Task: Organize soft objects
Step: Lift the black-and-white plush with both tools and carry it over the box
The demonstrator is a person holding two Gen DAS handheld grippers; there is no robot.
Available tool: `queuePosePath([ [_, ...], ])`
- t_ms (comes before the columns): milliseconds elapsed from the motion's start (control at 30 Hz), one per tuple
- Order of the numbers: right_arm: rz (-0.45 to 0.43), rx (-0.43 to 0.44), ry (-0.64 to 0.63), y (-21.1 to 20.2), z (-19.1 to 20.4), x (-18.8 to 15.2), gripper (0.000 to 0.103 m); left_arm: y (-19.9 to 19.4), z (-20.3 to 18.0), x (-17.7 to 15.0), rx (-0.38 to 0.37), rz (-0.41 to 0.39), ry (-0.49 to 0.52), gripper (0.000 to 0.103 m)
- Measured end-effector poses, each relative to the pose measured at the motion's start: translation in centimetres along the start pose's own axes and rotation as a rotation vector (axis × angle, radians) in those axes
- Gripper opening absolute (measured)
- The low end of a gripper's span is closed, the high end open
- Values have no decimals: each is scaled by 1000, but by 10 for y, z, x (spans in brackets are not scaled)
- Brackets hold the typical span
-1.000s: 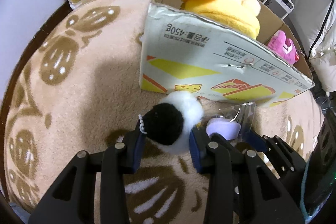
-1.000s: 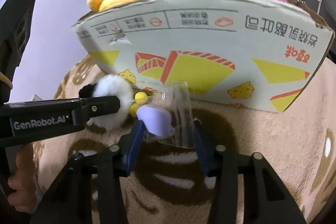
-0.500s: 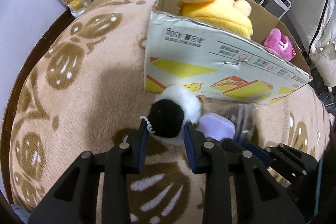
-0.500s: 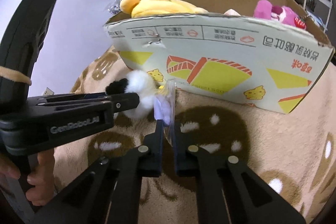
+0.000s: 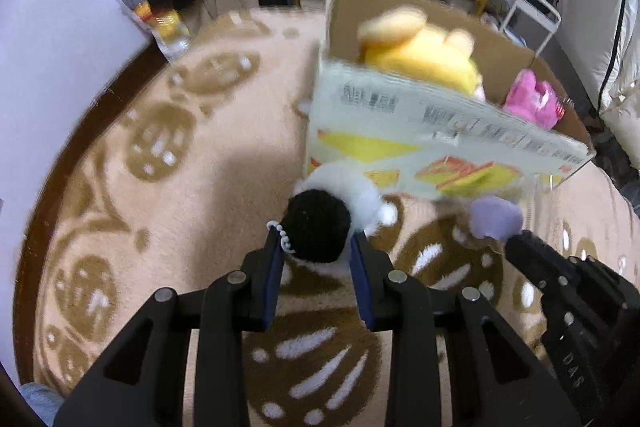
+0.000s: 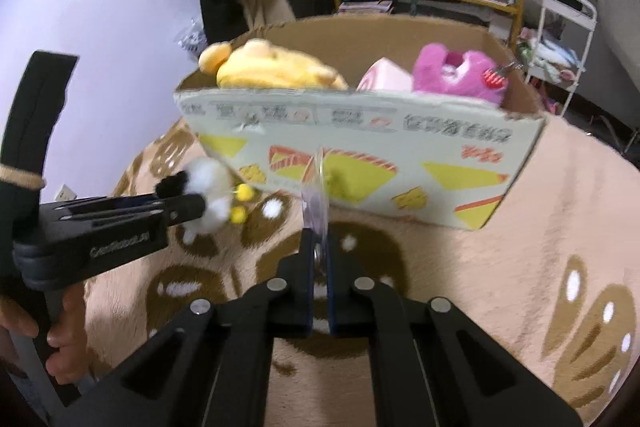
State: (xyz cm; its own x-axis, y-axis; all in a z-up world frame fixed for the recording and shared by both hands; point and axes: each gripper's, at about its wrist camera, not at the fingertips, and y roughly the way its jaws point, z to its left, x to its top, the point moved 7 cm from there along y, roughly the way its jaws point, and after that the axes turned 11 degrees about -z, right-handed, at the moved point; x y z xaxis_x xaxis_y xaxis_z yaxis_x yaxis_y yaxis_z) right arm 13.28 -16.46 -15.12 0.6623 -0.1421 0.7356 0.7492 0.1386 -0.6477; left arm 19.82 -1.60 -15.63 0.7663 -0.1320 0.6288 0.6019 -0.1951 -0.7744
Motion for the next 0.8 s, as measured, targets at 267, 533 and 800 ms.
queuePosePath([
  [267,-114,0,26,-44,-8,25,6,-66,-12,29,2,-217,68,30],
  [533,-276,14,34,-92,-5,62,6,-126,-8,64,-50,-427,26,30],
  [800,-376,-34,31,-95,-15,84,6,-129,-16,90,-60,-517,52,31],
])
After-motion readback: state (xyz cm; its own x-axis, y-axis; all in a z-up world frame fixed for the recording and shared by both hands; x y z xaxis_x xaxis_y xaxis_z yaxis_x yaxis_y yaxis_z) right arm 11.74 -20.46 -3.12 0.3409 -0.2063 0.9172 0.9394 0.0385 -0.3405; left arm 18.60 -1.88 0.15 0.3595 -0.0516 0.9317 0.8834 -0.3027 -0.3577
